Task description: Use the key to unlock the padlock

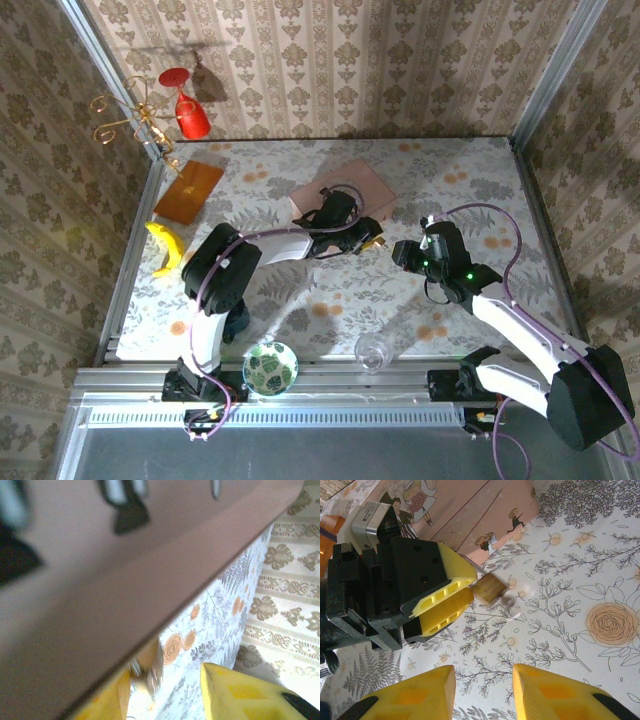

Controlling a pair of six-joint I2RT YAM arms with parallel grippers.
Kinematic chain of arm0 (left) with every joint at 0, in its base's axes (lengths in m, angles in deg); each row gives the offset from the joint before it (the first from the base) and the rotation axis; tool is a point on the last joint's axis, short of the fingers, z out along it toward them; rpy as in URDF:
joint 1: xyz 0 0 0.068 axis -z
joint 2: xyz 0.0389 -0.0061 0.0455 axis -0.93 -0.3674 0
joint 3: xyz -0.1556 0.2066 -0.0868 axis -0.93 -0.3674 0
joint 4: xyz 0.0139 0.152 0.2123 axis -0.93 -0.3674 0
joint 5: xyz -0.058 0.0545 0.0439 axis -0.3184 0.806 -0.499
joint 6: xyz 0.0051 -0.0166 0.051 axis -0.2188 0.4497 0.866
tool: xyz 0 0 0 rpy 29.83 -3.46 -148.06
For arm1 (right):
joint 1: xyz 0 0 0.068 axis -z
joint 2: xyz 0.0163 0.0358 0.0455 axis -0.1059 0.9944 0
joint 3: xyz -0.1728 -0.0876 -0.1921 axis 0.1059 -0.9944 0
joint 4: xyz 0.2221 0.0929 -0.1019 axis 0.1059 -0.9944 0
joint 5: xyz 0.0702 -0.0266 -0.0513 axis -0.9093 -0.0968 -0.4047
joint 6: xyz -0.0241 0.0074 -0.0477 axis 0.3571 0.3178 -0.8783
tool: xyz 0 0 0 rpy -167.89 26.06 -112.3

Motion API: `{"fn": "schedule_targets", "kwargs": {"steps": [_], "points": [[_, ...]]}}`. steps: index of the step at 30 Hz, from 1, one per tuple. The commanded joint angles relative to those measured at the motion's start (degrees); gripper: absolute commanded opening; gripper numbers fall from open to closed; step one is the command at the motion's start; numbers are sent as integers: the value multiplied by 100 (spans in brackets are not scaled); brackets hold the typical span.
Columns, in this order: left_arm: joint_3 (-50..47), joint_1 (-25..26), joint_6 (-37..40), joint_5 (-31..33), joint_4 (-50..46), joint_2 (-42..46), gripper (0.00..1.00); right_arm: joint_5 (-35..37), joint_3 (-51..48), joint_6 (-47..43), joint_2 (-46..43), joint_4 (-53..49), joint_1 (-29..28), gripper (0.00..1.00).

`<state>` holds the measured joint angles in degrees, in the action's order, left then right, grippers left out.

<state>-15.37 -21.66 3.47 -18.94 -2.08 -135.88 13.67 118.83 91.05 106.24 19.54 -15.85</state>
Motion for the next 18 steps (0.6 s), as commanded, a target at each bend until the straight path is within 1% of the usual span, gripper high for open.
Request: {"fn": "schedule_targets", "kwargs": {"steps": [1, 2, 3, 5, 7, 12, 13, 14, 15, 18], "points": [[-146, 73, -155, -467, -482, -399, 34, 78, 79, -163, -1, 151, -23, 35], [-140, 71, -155, -456, -481, -408, 31, 81, 79, -188, 17, 149, -22, 35], [-146, 70, -153, -454, -475, -407, 31, 79, 79, -193, 35, 161, -17, 35], [-155, 76, -167, -446, -467, -403, 31, 76, 79, -205, 61, 169, -18, 35], [-203, 66, -137, -395, -477, -361, 33, 87, 77, -219, 81, 178, -16, 35], [-368, 7, 248, -48, -749, -119, 52, 122, 79, -313, 159, 170, -14, 35], [-429, -10, 306, 55, -783, -57, 53, 140, 79, -339, 175, 158, -15, 35], [-506, -20, 389, 168, -813, 14, 58, 144, 79, -378, 195, 154, -13, 35], [-553, -36, 467, 284, -894, 77, 67, 166, 79, -431, 226, 161, -13, 35], [-570, -29, 684, 576, -1046, 194, 83, 171, 129, -622, 378, 168, 13, 37]]}}
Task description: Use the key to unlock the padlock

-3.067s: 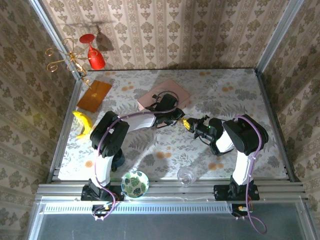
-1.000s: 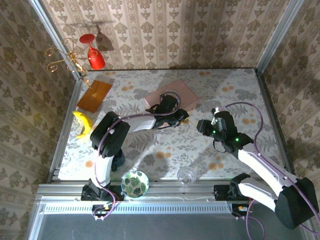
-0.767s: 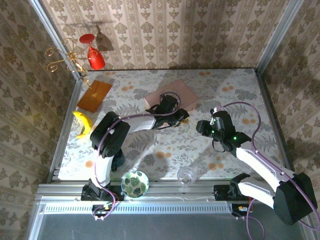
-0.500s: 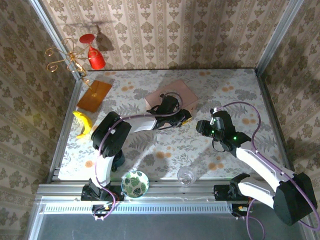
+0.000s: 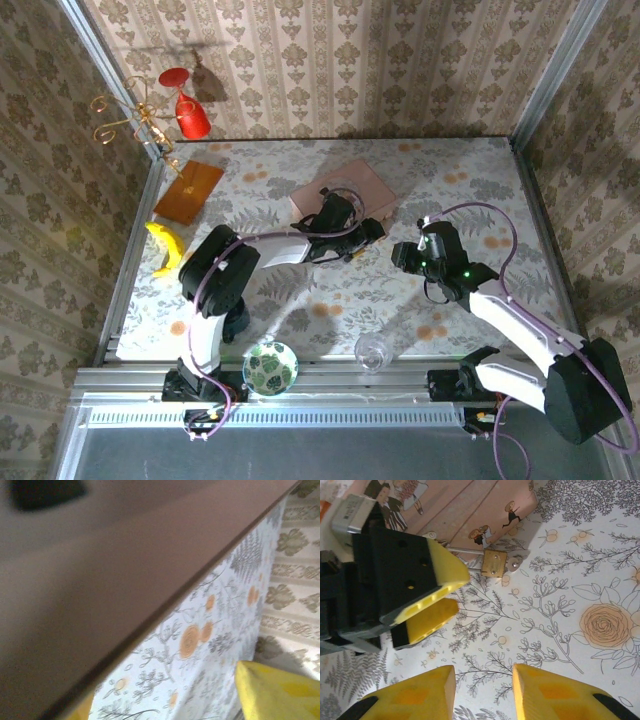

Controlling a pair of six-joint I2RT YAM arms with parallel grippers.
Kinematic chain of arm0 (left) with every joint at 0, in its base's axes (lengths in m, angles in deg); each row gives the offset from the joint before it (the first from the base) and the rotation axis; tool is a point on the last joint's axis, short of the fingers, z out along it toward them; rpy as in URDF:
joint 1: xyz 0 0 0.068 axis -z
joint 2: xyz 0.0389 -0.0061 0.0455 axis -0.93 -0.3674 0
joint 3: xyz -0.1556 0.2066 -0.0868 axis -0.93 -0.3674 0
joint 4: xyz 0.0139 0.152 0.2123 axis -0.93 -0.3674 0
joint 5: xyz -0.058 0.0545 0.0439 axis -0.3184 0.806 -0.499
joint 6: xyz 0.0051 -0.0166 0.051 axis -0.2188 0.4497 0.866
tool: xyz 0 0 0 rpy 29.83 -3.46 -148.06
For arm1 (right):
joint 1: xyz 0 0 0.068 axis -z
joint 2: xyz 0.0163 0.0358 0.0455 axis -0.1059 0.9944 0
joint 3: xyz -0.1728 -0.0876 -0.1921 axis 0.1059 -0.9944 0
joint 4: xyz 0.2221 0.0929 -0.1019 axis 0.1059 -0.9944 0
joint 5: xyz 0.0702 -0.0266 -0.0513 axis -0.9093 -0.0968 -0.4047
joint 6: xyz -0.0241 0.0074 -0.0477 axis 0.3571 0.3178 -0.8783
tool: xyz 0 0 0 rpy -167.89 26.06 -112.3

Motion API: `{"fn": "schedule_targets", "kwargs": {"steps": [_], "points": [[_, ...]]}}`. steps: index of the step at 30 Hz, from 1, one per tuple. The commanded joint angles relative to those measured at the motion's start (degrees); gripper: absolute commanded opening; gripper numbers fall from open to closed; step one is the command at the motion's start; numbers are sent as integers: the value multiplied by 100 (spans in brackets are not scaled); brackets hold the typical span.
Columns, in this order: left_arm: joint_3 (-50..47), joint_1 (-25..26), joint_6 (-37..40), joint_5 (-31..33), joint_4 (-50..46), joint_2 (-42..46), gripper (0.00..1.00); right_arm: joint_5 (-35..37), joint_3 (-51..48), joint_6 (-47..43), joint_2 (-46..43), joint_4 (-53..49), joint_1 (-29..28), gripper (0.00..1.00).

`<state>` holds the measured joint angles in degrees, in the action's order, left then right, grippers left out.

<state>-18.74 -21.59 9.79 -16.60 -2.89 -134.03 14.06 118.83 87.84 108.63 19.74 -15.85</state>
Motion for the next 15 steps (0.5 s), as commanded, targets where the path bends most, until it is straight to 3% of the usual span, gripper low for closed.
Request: {"fn": "schedule_targets", "kwargs": {"steps": [1, 6, 11, 15], "points": [[-226, -36, 94, 425, -958, 21, 85, 119, 153, -338, 209, 149, 38, 38], [-194, -18, 404, 1111, -469, -45, 85, -223, 184, -325, 519, 394, 408, 41], [30, 49, 795, 1457, 49, -371, 69, -386, 210, -249, 630, 559, 566, 42], [134, 100, 863, 1611, 404, -619, 65, -424, 219, -234, 605, 568, 589, 42]]}}
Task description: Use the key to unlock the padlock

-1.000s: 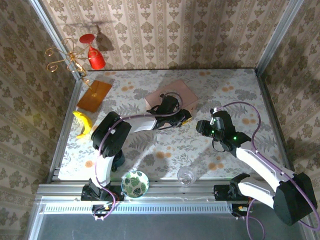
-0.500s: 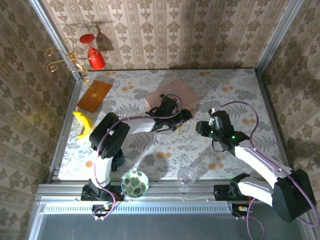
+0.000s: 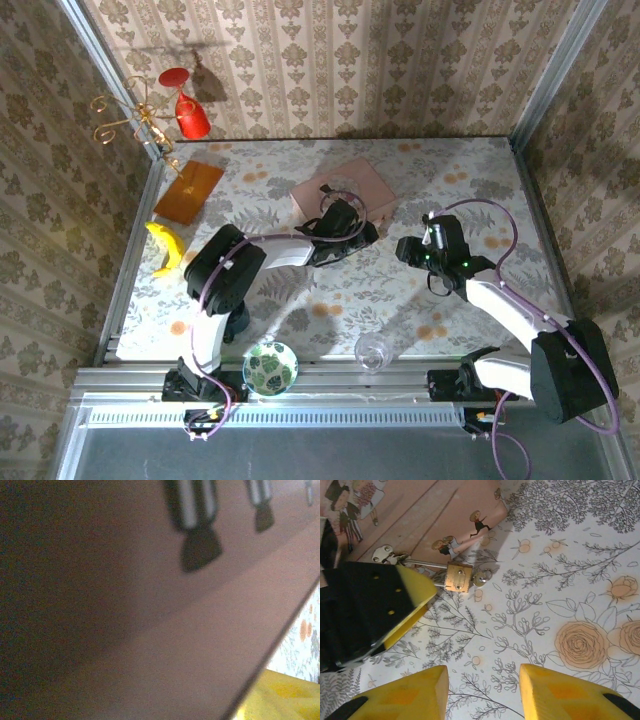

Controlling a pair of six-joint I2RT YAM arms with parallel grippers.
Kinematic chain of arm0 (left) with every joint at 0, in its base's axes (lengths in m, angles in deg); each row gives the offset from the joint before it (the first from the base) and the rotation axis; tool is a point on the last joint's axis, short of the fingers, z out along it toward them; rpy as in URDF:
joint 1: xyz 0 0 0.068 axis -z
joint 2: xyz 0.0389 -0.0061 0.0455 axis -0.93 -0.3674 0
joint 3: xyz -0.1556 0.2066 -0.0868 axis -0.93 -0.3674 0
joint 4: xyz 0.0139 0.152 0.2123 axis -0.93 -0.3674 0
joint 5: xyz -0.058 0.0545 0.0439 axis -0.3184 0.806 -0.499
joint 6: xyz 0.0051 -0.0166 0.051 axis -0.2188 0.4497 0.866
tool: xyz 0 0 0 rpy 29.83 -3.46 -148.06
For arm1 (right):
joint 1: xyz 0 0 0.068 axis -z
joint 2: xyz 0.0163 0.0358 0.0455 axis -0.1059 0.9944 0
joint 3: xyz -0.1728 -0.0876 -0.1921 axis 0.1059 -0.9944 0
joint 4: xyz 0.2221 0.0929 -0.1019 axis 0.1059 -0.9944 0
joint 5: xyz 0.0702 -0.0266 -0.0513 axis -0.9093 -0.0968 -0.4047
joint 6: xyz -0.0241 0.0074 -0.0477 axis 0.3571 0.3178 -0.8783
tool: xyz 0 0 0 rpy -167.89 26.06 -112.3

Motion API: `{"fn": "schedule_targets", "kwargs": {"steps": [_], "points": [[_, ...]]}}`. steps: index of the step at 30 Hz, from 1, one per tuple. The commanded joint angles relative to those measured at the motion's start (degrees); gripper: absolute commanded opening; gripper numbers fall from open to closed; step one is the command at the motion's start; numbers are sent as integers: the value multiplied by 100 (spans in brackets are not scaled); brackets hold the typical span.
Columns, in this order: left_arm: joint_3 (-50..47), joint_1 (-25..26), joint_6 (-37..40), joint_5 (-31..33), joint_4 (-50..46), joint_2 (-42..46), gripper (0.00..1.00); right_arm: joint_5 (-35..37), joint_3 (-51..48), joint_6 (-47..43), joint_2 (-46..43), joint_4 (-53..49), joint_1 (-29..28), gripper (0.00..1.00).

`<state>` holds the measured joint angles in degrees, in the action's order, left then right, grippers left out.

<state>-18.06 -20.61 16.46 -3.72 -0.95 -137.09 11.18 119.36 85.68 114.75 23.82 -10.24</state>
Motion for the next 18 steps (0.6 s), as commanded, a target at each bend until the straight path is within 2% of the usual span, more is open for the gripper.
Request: {"fn": "schedule_targets", "kwargs": {"steps": [1, 3, 7, 11, 18], "points": [[39, 19, 192, 380, 365, -345, 62, -143, 159, -11, -21, 159, 40, 42], [-19, 47, 252, 518, 746, -412, 56, -149, 134, 2, -71, 168, 47, 42], [-80, 79, 320, 721, 1278, -552, 53, -170, 97, 20, -150, 182, 58, 43], [-106, 90, 305, 723, 1799, -728, 41, -172, 44, 22, -244, 181, 84, 43], [-98, 138, 314, 723, 1912, -744, 21, -212, -33, 63, -319, 246, 111, 43]]}}
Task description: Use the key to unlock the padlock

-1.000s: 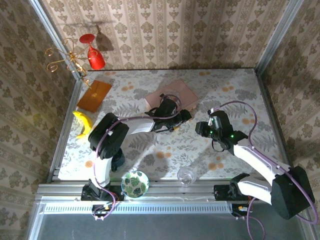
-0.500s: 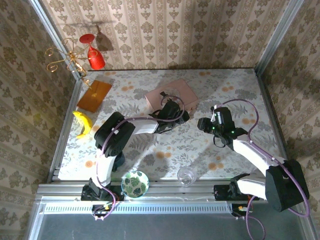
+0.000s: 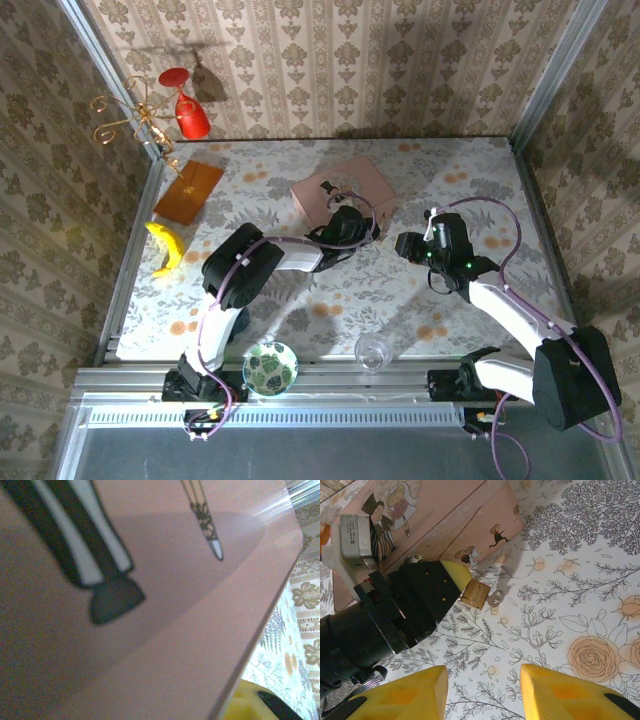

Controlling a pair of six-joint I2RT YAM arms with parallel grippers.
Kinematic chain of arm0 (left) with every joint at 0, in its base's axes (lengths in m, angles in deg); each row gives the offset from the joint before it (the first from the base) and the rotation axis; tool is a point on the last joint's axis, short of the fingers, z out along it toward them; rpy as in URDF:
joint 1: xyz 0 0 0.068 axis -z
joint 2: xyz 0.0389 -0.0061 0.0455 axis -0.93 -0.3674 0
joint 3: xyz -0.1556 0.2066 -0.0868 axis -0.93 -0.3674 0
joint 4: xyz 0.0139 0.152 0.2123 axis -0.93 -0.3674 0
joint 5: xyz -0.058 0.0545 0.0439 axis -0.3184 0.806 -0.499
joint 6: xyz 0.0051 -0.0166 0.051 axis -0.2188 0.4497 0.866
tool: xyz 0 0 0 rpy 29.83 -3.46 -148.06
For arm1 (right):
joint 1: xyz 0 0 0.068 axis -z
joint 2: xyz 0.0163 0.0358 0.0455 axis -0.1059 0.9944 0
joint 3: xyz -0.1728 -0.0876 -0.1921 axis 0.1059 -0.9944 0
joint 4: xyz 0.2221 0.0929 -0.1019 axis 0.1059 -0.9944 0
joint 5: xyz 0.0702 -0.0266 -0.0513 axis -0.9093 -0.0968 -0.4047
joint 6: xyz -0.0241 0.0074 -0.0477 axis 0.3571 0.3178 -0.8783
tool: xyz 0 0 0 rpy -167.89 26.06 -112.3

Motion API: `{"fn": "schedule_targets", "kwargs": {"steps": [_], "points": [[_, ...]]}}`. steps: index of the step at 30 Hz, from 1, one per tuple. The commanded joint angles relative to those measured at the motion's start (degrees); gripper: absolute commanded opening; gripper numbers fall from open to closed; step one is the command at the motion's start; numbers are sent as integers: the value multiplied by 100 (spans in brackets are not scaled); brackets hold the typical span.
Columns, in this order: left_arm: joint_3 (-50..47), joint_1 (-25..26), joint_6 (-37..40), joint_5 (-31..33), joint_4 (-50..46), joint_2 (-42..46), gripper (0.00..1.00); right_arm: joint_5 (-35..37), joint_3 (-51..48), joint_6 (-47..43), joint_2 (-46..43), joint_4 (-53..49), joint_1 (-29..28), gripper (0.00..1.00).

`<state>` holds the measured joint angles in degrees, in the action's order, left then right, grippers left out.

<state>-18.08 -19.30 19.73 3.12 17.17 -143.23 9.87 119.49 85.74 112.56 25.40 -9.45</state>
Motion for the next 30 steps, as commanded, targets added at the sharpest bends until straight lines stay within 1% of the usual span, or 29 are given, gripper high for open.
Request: {"fn": "schedule_targets", "kwargs": {"steps": [1, 2, 3, 6, 9, 13, 18, 21, 23, 26, 30], "points": [[-106, 13, -25, 45, 91, -113, 21, -93, -63, 61, -92, 96, 41, 43], [-121, 8, -39, 48, 86, -96, 20, -99, -81, 65, -76, 129, 48, 43], [-130, 7, -64, 48, 75, -87, 16, -108, -99, 58, -53, 145, 50, 43], [-141, 7, -154, -62, 5, -28, 10, -158, -165, 54, 18, 243, 46, 43], [-91, -1, -403, -296, -314, 85, 10, -303, -244, -62, 82, 339, 49, 43], [79, -67, -900, -860, -1134, 318, 9, -377, -362, -383, 95, 349, 3, 41], [282, -192, -1500, -1578, -2072, 574, 9, 30, -444, -882, 107, 269, -304, 38], [349, -263, -1802, -1990, -2333, 639, 9, 243, -435, -1088, 250, 375, -600, 36], [439, -299, -1929, -2231, -2511, 635, 8, 363, -435, -1217, 398, 521, -801, 35], [524, -360, -2059, -2536, -2634, 617, 7, 415, -427, -1340, 644, 695, -938, 33], [712, -431, -1954, -2794, -3050, 639, 6, 478, -431, -1450, 877, 870, -1000, 31]]}}
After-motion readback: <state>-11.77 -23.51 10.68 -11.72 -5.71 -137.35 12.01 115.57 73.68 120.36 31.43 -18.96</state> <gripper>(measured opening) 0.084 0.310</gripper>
